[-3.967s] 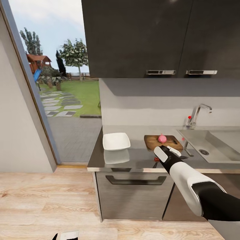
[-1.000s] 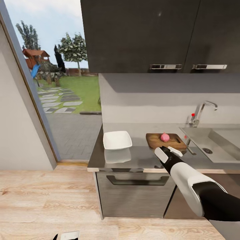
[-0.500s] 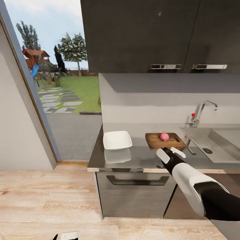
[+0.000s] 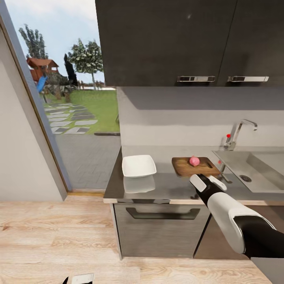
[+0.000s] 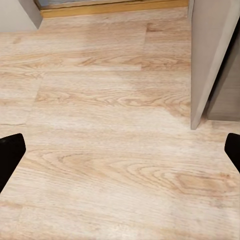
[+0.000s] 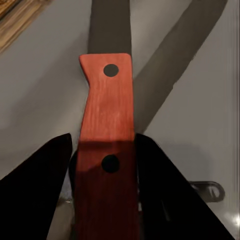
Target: In the kitchen, take the Vidalia onion out of the sink, dice it on the chopping board with the paring knife, put the diced onion into the bowl on the countertop, then place both the paring knife and the chopping board into the sink.
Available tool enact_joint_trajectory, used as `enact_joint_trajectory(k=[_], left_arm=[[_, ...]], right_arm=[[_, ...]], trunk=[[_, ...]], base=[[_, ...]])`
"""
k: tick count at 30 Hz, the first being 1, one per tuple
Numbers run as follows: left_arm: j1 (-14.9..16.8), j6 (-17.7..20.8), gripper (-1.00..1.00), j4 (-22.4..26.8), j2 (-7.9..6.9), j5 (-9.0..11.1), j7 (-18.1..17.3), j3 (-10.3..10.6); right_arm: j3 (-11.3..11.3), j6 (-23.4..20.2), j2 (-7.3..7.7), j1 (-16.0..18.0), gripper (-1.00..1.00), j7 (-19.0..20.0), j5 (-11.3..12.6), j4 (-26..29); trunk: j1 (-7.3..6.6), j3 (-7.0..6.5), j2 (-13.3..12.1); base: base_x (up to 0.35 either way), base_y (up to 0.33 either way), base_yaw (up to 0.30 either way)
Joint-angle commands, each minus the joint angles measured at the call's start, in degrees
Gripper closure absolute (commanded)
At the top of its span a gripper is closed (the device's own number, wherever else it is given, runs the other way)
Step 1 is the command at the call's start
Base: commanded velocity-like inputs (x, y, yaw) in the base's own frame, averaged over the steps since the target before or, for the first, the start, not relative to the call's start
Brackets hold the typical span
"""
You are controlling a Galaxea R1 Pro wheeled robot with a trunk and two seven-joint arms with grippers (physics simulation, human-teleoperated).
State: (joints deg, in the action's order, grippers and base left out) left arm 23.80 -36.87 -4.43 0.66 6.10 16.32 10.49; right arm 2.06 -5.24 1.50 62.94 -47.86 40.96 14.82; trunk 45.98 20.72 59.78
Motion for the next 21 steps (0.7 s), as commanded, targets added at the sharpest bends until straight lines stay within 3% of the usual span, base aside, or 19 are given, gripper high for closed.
enact_joint_trajectory(k=[1, 16, 21], left_arm=[[0.10, -0.36, -1.00, -0.23, 0.04, 0.58, 0.03, 0.50], [0.10, -0.32, -1.00, -0.23, 0.04, 0.58, 0.03, 0.50], [0.10, -0.31, -1.00, -0.23, 0.04, 0.58, 0.03, 0.50]], right_arm=[[-0.32, 0.13, 0.06, -0.01, 1.00, 0.17, 0.61, -2.95], [-0.18, 2.42, -0.01, -0.01, 1.00, -2.35, 0.55, -2.10], [-0.07, 2.33, 0.99, -0.01, 1.00, -2.40, 0.30, -0.41]], trunk=[[0.01, 0.08, 0.04], [0.01, 0.08, 0.04], [0.01, 0.08, 0.04]], base=[[0.000, 0.000, 0.000], [0.000, 0.000, 0.000], [0.000, 0.000, 0.000]])
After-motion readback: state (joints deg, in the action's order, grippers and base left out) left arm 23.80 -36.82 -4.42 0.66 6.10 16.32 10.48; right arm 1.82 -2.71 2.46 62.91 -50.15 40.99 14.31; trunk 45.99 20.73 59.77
